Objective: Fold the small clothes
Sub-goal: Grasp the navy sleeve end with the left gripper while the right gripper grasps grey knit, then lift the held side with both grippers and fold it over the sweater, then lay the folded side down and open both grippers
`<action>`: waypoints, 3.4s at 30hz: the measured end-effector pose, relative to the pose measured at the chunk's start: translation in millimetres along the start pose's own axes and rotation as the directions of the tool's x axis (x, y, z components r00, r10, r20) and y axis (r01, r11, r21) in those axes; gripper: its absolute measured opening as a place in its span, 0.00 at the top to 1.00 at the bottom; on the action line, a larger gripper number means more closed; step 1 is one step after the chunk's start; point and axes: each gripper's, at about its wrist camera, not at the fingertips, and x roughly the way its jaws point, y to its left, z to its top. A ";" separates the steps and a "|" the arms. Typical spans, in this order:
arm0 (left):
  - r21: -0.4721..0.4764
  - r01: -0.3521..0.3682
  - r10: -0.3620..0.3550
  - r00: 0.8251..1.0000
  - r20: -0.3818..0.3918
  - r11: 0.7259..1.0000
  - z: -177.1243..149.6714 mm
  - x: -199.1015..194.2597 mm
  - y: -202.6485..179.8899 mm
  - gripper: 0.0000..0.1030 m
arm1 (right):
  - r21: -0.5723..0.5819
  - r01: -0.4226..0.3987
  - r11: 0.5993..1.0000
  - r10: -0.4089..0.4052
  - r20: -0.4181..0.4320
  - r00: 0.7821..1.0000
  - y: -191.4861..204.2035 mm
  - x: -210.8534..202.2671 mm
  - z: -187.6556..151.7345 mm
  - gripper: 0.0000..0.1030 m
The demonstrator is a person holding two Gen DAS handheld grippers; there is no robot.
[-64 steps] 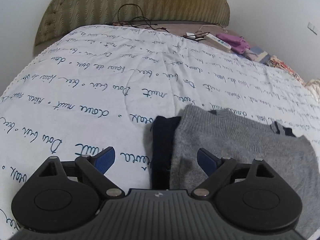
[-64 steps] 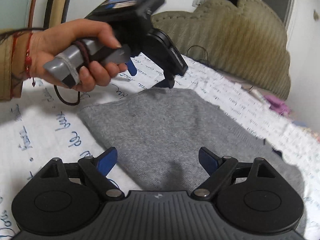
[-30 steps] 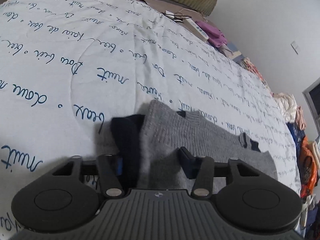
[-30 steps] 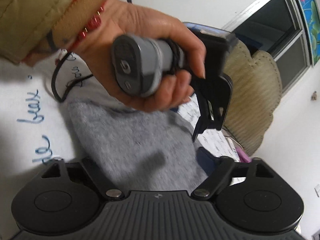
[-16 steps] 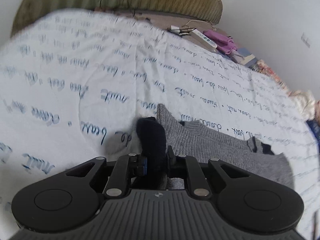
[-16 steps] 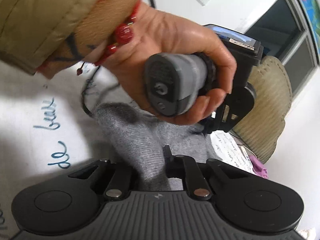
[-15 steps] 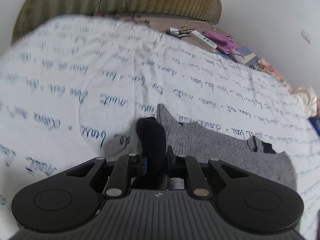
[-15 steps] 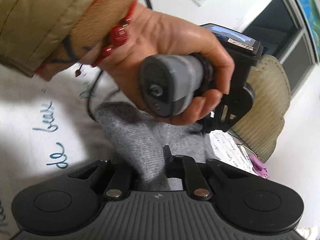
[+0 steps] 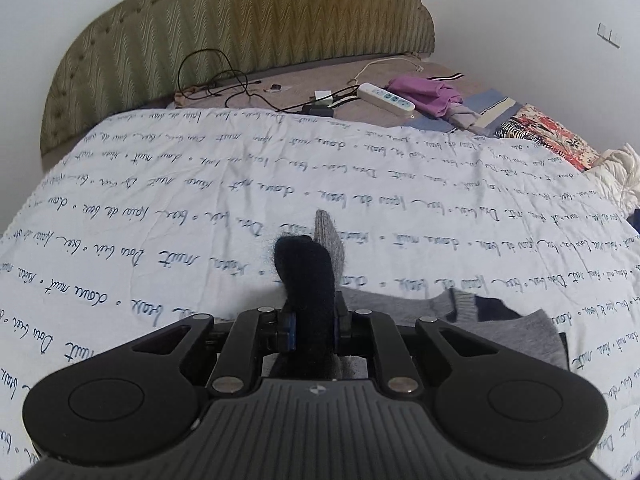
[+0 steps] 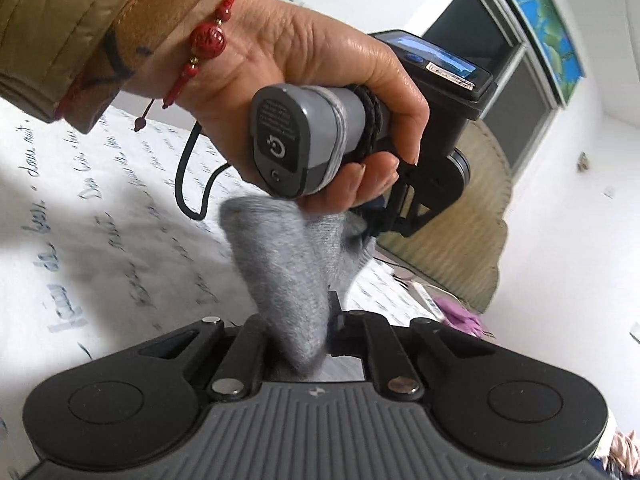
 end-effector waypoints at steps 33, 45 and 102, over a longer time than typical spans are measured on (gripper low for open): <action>0.257 -0.003 0.033 0.993 -0.112 0.966 -63.4 65.5 -235.1 0.88 | 0.434 -0.002 0.901 0.097 -0.196 0.976 -104.4 -21.7 -103.3 0.92; 0.324 0.043 -0.024 0.998 -0.063 0.945 -76.8 58.8 -262.6 0.64 | 0.593 -0.025 0.805 0.203 -0.235 0.951 -132.1 -15.5 -104.8 0.92; 0.384 0.170 -0.171 0.985 -0.033 0.908 -162.8 -39.1 -137.8 0.02 | 0.981 -0.066 0.184 0.443 -0.023 0.896 -273.3 110.2 -172.4 0.91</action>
